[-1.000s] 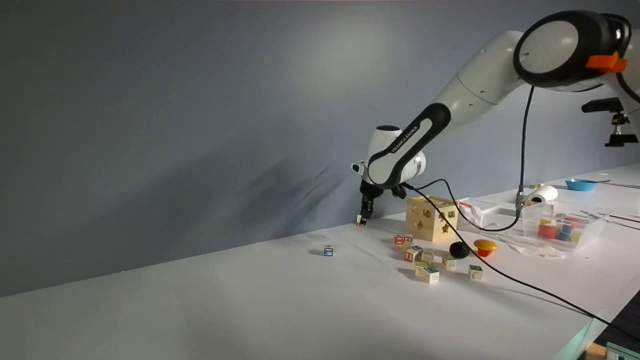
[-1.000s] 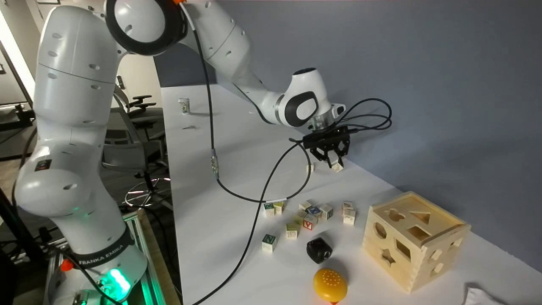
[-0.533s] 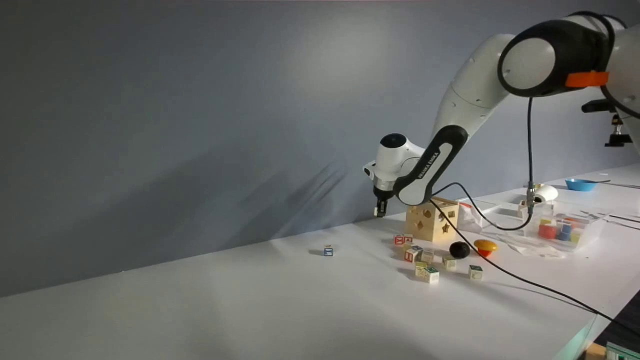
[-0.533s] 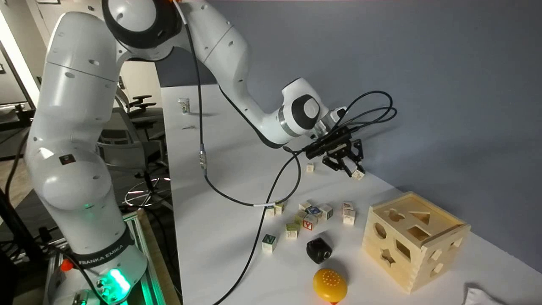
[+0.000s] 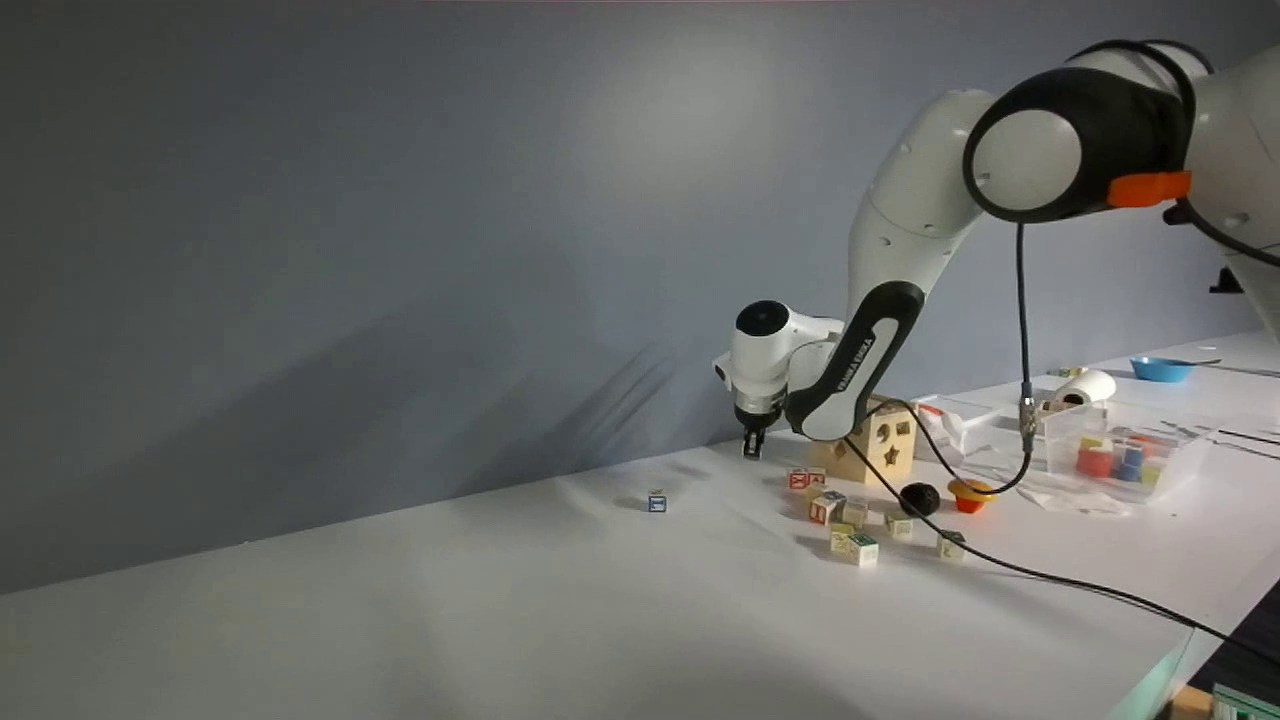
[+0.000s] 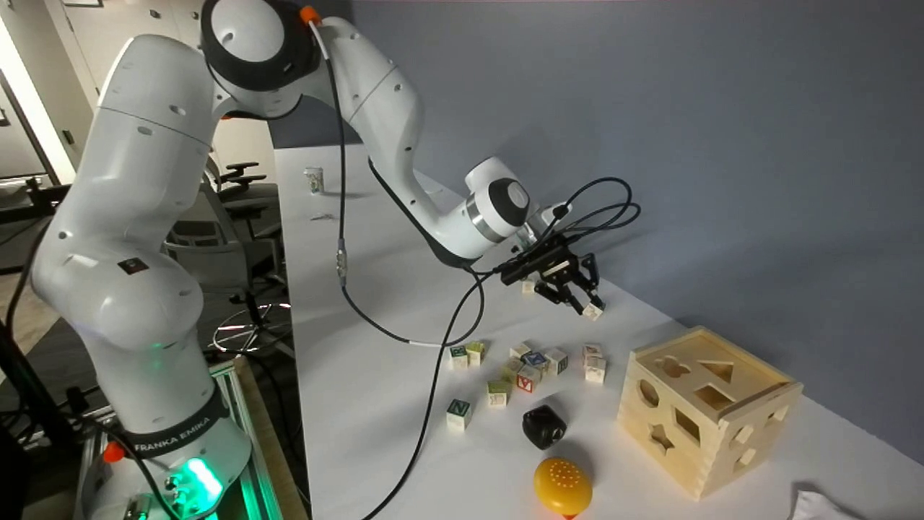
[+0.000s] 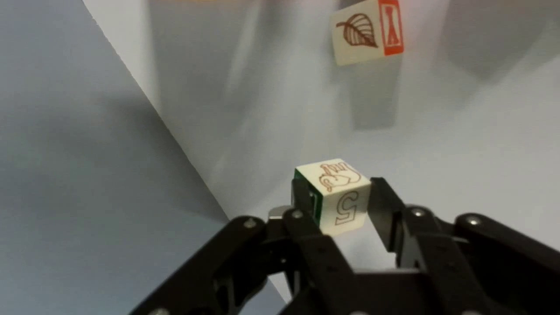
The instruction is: Pick up the object and put it upside down
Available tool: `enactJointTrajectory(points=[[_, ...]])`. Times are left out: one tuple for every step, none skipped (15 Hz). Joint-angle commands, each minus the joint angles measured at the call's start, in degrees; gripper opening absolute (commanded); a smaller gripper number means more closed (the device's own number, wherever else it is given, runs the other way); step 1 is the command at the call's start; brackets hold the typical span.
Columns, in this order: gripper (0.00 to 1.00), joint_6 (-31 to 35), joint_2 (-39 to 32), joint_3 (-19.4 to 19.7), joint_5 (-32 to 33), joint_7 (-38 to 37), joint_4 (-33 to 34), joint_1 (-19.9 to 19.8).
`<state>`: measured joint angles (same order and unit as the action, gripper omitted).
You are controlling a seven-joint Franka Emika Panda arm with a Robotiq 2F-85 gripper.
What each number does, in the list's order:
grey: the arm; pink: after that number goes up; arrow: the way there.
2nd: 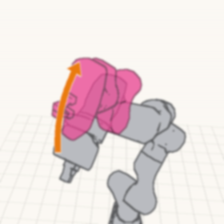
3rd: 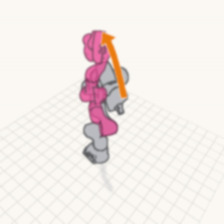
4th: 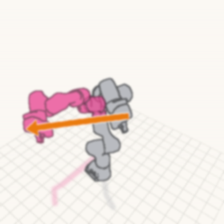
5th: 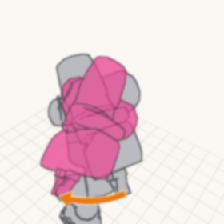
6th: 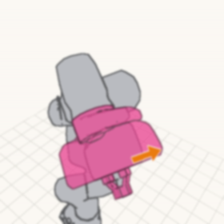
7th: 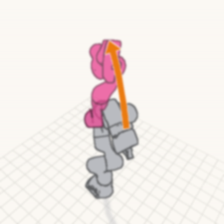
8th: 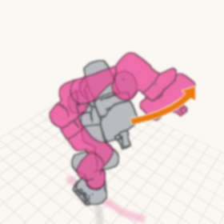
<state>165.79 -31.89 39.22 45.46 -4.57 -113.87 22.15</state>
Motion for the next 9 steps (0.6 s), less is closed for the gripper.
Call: enactJointTrajectory(points=[[0.15, -1.2, 0.08, -2.32, 4.33, -5.33, -0.29, -1.36], [0.15, 0.05, -1.26, 0.55, 1.45, -4.09, -0.84, 1.5], [0.15, -0.03, -1.33, 0.36, 1.66, -4.62, -0.93, 1.37], [0.15, -1.37, -0.46, -2.45, 5.1, -6.86, -0.37, -1.28], [0.15, -0.15, -1.48, -0.01, 1.96, -5.26, -1.03, 1.08], [0.15, -0.25, -1.49, -0.24, 2.07, -5.52, -1.14, 0.85], [0.15, -1.56, -0.49, -3.34, 5.23, -7.24, -0.78, -2.05], [0.15, -1.34, -0.67, -3.82, 5.48, -7.42, -0.76, -2.52], [0.15, -0.2, -1.66, -1.71, 2.9, -5.74, -1.34, -0.51]])
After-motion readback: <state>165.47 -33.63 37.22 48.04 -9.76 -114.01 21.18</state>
